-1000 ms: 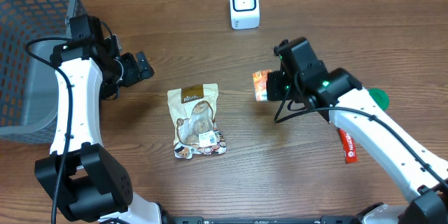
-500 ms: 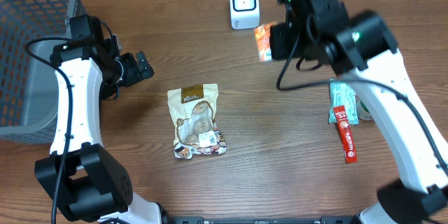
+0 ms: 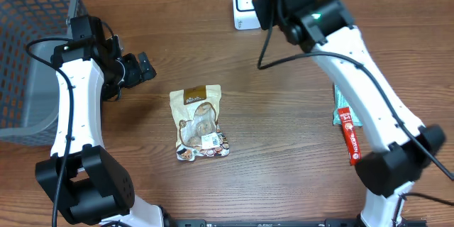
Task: Scan the item barcode
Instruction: 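Lift the orange pack and carry it to the scanner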
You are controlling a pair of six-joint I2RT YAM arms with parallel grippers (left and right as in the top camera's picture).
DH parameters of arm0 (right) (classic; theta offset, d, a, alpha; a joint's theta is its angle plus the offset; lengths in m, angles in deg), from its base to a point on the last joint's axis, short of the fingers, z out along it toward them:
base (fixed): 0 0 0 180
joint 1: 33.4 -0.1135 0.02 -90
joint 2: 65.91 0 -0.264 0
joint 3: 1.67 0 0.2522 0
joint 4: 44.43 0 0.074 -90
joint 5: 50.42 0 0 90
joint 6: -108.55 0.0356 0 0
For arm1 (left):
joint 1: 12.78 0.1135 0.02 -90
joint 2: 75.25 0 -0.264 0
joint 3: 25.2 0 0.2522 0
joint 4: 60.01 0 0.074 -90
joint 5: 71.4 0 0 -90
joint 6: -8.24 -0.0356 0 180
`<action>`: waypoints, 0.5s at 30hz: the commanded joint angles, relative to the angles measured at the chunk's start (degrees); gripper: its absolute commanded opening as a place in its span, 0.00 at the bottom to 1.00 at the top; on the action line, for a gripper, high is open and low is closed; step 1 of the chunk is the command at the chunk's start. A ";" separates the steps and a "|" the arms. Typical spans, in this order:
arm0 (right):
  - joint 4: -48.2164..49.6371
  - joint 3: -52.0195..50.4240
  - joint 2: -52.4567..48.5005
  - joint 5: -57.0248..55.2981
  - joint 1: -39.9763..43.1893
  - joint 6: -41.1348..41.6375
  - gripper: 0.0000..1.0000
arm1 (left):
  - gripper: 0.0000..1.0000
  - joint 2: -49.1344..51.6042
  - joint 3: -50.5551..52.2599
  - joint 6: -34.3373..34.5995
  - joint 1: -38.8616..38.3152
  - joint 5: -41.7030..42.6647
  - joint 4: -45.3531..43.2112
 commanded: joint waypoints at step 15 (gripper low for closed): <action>20.85 1.42 -14.64 -12.83 -1.20 -18.36 0.04 | 1.00 0.11 -1.20 -1.33 -0.31 -0.11 -0.04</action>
